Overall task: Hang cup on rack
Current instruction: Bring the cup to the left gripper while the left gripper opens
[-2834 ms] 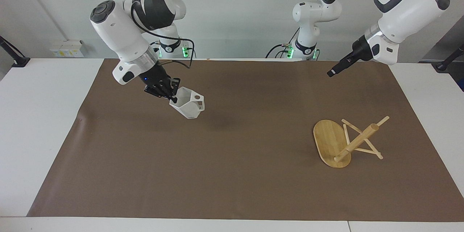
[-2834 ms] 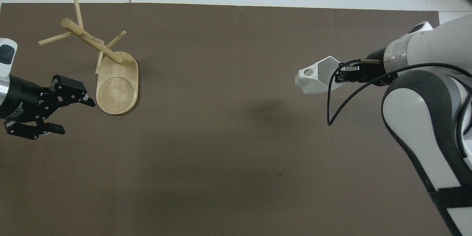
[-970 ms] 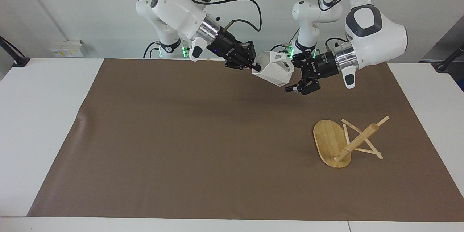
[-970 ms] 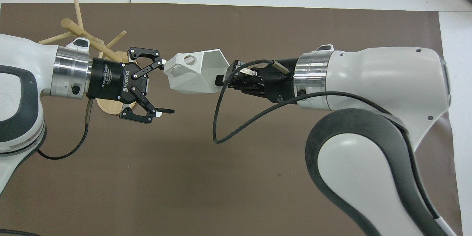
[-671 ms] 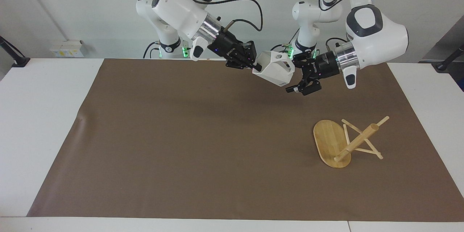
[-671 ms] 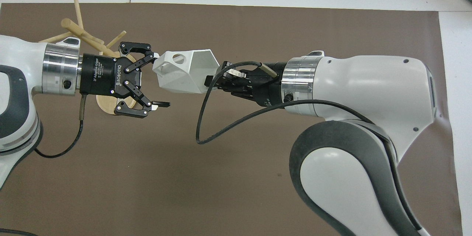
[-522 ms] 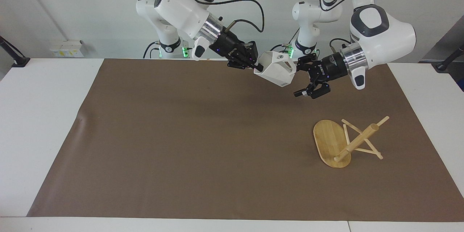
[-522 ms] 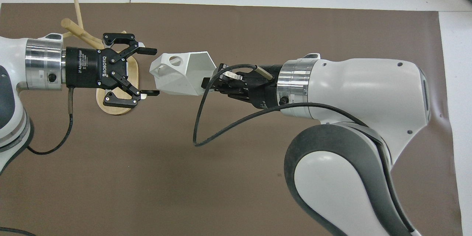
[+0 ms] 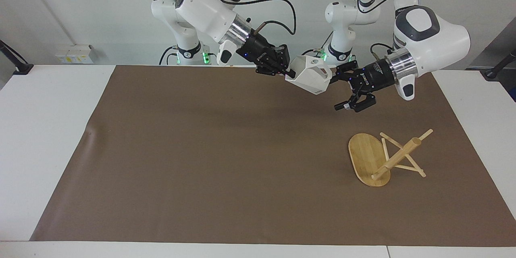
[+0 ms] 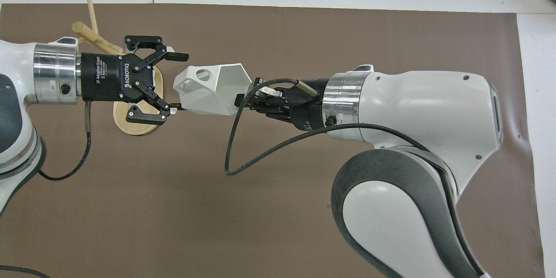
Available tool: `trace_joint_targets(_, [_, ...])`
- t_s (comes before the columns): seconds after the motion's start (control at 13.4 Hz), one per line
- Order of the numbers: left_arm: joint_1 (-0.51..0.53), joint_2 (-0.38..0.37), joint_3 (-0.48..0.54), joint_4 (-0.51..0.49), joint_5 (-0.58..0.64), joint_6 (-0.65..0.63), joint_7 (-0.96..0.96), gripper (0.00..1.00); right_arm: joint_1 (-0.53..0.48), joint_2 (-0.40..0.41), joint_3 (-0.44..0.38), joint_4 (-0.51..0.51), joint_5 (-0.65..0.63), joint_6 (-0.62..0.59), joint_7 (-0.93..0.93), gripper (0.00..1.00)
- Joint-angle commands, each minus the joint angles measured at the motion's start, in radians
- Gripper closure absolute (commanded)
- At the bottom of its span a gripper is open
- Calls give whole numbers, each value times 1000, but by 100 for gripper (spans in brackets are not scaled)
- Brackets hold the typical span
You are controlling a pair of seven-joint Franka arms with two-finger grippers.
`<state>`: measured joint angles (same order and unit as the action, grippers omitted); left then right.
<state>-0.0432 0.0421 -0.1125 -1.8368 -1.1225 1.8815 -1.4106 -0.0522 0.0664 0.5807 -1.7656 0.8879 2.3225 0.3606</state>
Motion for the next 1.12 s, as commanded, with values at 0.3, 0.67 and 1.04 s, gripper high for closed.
trace_joint_targets(0.3, [-9, 5, -23, 19, -17, -93, -18, 0, -6, -5, 13, -11, 29, 21, 8, 100])
trace_joint_targets(0.67, [3, 2, -23, 34, -11, -176, -18, 0, -6, -5, 13, -9, 29, 18, 8, 100])
trace_joint_targets(1.04, [9, 4, -15, 28, 21, -127, -18, 0, -6, -5, 13, -9, 29, 14, 8, 100])
